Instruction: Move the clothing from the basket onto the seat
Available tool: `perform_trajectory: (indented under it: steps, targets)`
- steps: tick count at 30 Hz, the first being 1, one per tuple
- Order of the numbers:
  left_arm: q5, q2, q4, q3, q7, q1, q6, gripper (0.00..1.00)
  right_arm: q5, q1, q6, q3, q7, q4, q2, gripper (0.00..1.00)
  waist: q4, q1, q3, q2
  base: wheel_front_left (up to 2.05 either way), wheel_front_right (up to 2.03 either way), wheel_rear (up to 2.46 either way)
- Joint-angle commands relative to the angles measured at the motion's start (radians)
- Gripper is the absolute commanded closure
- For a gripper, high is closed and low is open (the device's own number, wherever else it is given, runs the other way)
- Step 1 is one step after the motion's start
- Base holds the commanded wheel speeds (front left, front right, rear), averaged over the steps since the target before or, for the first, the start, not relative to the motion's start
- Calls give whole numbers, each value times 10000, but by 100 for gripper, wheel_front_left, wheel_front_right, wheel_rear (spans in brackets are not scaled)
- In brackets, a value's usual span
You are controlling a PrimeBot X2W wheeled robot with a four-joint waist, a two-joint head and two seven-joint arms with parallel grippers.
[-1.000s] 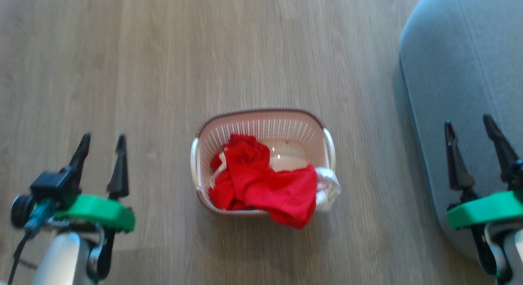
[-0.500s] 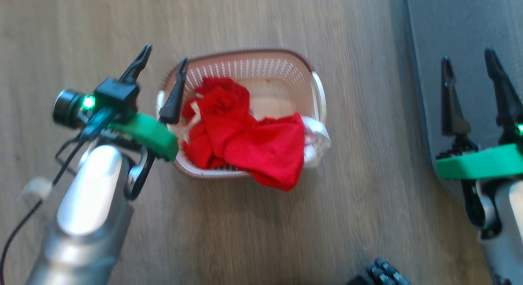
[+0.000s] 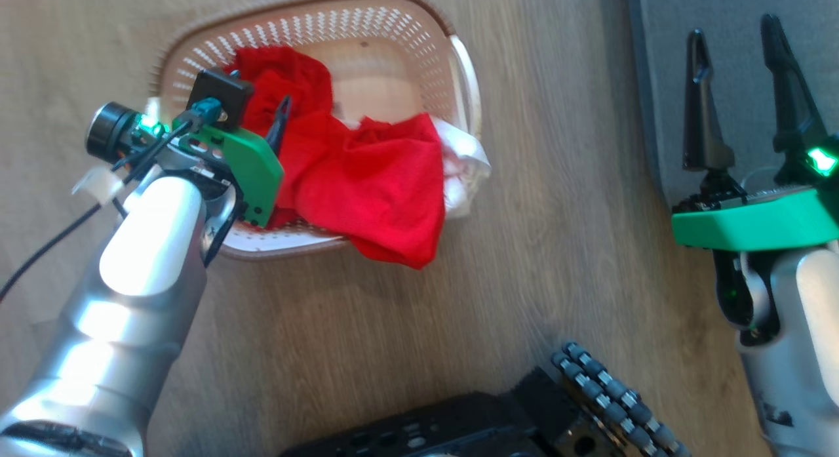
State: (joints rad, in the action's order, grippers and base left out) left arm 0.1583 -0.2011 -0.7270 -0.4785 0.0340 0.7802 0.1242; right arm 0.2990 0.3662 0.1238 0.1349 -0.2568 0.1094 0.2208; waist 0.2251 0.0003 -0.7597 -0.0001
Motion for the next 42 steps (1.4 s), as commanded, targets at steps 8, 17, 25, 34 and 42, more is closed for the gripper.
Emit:
perform_trajectory:
  steps: [8,17,25,34,42]
  targets:
    - [-445,134,-1352,-222,-1045,1001,-291,0,30,118,69,302,-49,236,-260,0,611,-3,-744,1,0,0,0]
    - [-636,286,-2403,-403,-1796,2010,-724,0,91,301,69,427,-49,253,-410,0,842,-3,-1104,1,0,0,0]
    - [-615,171,-2953,-479,-2186,2649,-745,0,149,417,69,526,-49,262,-568,0,1136,-3,-1570,1,0,0,0]
    - [-626,-2,-3431,-593,-2417,3144,-866,0,174,424,69,575,-49,232,-728,0,1334,-3,-1754,1,0,0,0]
    - [-684,-49,-3748,-786,-2709,3367,-926,0,171,455,69,589,-49,253,-761,0,1398,-3,-1843,1,0,0,0]
